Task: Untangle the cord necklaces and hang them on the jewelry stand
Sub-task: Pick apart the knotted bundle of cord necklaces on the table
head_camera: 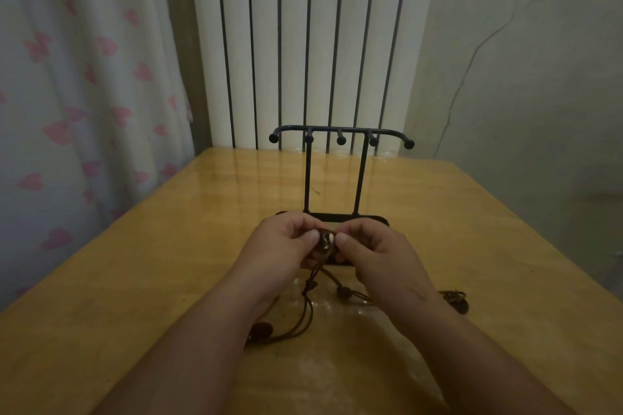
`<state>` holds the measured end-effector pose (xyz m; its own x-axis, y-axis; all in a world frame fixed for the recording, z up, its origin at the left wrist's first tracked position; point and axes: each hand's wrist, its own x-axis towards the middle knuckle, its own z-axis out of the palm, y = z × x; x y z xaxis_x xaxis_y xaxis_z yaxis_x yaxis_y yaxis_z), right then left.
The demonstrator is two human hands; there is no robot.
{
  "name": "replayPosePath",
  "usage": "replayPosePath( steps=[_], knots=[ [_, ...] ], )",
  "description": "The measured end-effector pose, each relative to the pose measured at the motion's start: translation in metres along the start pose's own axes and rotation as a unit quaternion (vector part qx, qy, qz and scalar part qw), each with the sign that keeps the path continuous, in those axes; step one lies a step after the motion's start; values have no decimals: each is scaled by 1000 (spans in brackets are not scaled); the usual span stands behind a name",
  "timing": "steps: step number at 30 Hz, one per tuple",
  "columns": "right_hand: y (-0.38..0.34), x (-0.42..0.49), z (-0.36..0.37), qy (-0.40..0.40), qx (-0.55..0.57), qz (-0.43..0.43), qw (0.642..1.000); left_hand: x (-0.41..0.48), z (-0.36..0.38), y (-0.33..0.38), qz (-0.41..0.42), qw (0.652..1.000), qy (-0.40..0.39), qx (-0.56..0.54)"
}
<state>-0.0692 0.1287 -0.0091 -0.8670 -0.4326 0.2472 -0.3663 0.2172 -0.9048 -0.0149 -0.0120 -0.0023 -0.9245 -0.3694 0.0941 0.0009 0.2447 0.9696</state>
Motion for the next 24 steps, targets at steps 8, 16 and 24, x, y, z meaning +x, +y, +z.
replayPosePath(
  steps=[8,16,24],
  knots=[
    [-4,-2,-5,-41,99,4,994,1,-1,2,-2,994,-11,-108],
    [-5,-2,-1,-1,28,-8,1000,3,-2,2,-61,983,-49,-166],
    [-2,1,-5,-61,251,22,966,1,-2,4,-67,969,-92,-220]
  ],
)
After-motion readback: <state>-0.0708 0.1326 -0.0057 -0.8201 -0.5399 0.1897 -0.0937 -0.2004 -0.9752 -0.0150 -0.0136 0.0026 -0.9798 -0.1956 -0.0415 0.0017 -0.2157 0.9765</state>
